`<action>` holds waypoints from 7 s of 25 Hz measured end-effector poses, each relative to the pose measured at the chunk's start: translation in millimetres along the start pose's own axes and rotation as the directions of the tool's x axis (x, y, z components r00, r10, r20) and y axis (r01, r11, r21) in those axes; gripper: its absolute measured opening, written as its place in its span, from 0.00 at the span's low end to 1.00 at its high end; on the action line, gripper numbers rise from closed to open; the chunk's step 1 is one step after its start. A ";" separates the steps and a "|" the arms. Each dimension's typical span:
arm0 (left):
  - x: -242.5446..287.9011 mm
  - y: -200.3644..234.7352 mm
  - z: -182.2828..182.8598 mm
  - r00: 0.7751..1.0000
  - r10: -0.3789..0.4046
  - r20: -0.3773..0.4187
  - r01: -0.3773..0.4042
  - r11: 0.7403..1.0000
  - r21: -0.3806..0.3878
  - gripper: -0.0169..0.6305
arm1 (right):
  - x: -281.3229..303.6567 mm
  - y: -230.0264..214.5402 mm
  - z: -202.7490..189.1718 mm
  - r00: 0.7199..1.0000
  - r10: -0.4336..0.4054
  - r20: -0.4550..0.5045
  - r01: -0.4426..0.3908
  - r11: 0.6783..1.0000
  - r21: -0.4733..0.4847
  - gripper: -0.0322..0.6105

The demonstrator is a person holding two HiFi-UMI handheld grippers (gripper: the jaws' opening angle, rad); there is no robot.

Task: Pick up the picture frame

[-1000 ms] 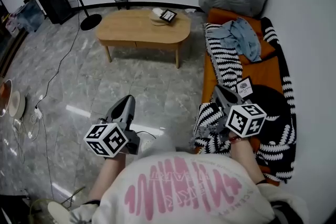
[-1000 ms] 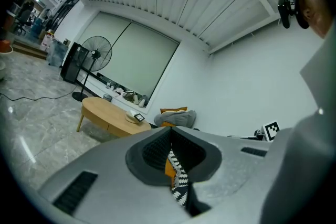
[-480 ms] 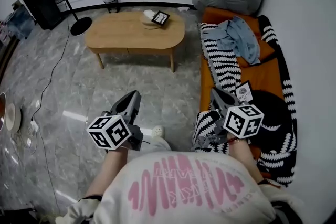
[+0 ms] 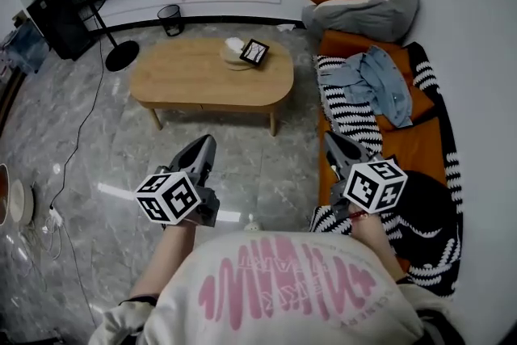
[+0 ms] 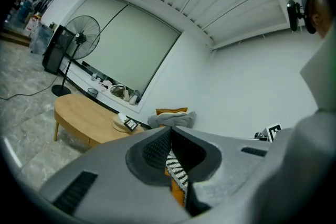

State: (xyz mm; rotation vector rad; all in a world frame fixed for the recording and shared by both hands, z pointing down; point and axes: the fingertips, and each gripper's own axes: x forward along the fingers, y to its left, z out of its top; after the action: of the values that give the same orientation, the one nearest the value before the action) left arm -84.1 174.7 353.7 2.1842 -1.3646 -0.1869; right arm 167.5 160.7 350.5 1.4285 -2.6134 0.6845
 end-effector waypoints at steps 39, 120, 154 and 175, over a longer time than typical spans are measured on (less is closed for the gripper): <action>290.1 159.9 138.0 0.999 0.032 -0.007 -0.032 0.999 -0.028 0.03 | 370.7 -131.5 115.9 0.978 0.164 -0.125 -0.136 0.969 0.208 0.06; 471.8 426.2 33.1 0.853 0.084 -0.515 -0.169 0.978 -0.120 0.03 | 663.8 -302.6 -155.0 0.980 0.001 -0.198 0.190 0.263 0.946 0.22; 451.9 235.6 84.4 0.972 0.186 -0.143 -0.199 0.977 -0.078 0.03 | 517.1 -282.9 35.4 0.976 0.197 -0.094 -0.018 0.501 0.865 0.17; 435.8 153.2 187.5 0.992 0.095 0.085 -0.098 0.995 0.029 0.03 | 459.8 -199.6 223.2 0.972 0.201 0.120 -0.234 0.844 0.482 0.17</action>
State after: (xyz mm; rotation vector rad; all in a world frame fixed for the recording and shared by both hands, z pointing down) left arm -71.8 -323.7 349.2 2.1527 -1.5256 -0.2233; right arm 103.4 -384.3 348.5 1.2693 -2.8070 1.4498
